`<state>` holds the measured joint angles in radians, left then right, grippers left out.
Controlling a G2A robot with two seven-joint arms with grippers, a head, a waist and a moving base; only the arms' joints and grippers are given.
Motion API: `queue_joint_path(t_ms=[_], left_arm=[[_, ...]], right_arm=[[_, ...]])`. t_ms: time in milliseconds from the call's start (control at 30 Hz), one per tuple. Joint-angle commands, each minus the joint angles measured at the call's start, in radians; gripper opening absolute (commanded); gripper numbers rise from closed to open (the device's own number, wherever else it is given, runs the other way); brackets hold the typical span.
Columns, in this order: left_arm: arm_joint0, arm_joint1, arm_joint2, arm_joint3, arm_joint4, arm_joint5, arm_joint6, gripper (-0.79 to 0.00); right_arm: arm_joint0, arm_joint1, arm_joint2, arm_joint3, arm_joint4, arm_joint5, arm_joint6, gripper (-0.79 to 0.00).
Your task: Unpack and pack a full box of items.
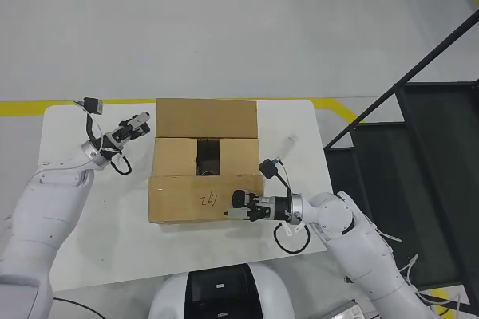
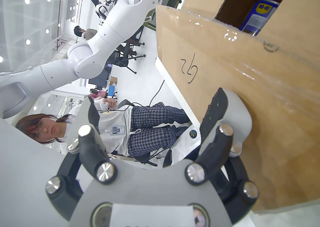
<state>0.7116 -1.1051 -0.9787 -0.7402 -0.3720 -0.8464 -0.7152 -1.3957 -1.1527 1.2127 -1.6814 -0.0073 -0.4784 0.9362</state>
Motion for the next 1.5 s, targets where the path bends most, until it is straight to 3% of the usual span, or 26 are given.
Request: queue_joint_path(t_ms=[0, 233, 533, 800, 900, 1067, 1333, 1467], left_arm=[[-0.027, -0.021, 0.028, 0.045, -0.007, -0.018, 0.013, 0.0], [-0.107, -0.084, 0.089, 0.185, -0.03, -0.079, 0.033, 0.0], [-0.171, -0.15, 0.116, 0.322, -0.114, -0.057, 0.019, 0.0], [-0.193, -0.186, 0.088, 0.381, -0.277, -0.029, -0.142, 0.0], [-0.197, -0.187, 0.062, 0.397, -0.341, -0.038, -0.22, 0.0], [-0.182, -0.173, 0.04, 0.349, -0.359, -0.019, -0.24, 0.0], [-0.103, -0.11, 0.009, 0.172, -0.31, -0.003, -0.256, 0.0], [-0.045, -0.072, -0.01, 0.062, -0.323, 0.047, -0.306, 0.0]], right_arm=[[0.0, 0.0, 0.0, 0.0, 0.0, 0.0, 0.0, 0.0], [0.0, 0.0, 0.0, 0.0, 0.0, 0.0, 0.0, 0.0], [0.0, 0.0, 0.0, 0.0, 0.0, 0.0, 0.0, 0.0], [0.0, 0.0, 0.0, 0.0, 0.0, 0.0, 0.0, 0.0], [0.0, 0.0, 0.0, 0.0, 0.0, 0.0, 0.0, 0.0], [0.0, 0.0, 0.0, 0.0, 0.0, 0.0, 0.0, 0.0], [0.0, 0.0, 0.0, 0.0, 0.0, 0.0, 0.0, 0.0], [0.0, 0.0, 0.0, 0.0, 0.0, 0.0, 0.0, 0.0]])
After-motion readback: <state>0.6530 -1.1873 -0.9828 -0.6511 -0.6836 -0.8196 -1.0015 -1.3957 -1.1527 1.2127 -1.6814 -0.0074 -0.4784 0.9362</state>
